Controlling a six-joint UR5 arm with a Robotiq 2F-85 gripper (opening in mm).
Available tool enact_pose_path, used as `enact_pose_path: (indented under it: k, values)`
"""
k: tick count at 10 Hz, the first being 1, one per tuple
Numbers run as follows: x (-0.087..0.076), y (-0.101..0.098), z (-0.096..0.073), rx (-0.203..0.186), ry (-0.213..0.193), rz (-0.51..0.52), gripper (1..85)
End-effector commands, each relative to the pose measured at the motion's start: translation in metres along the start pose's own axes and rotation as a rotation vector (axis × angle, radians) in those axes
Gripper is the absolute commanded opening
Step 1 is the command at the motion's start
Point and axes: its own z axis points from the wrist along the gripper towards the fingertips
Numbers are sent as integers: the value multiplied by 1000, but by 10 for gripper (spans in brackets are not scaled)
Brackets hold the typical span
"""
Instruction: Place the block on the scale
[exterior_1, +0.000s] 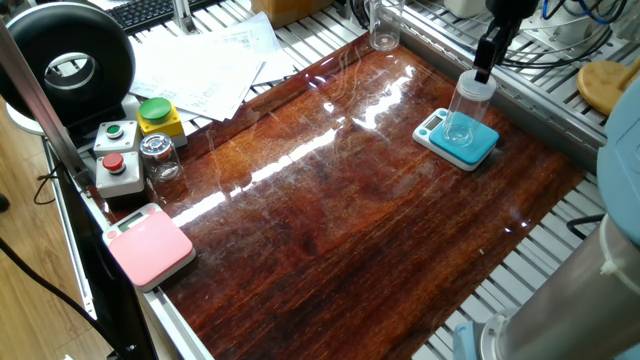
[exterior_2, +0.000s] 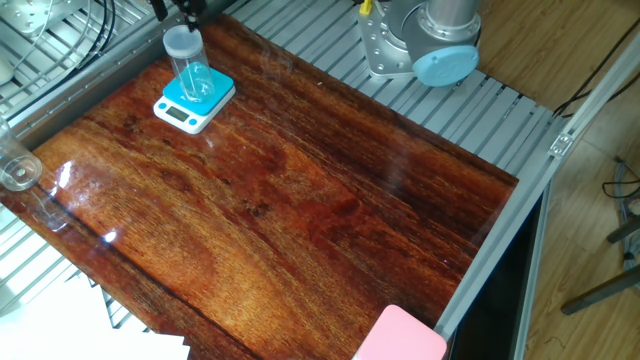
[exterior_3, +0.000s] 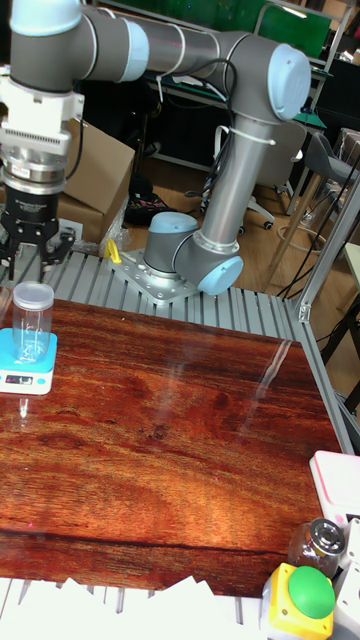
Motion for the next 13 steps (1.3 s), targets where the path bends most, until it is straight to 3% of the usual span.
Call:
enact_pose_path:
  k: [1, 3, 5, 7, 10, 11, 13]
  values:
    - [-8, -22, -5, 84, -37, 49, 250]
    - [-14, -19, -5, 72, -58, 31, 187]
    - [-19, -12, -5, 44, -78, 47, 53]
    - [-26, -5, -6, 20, -105, 44, 10]
    - [-8, -5, -4, 20, -34, 68, 10]
    - [-1, 3, -12, 18, -12, 98, 10]
    - [2, 41, -38, 30, 16, 161, 10]
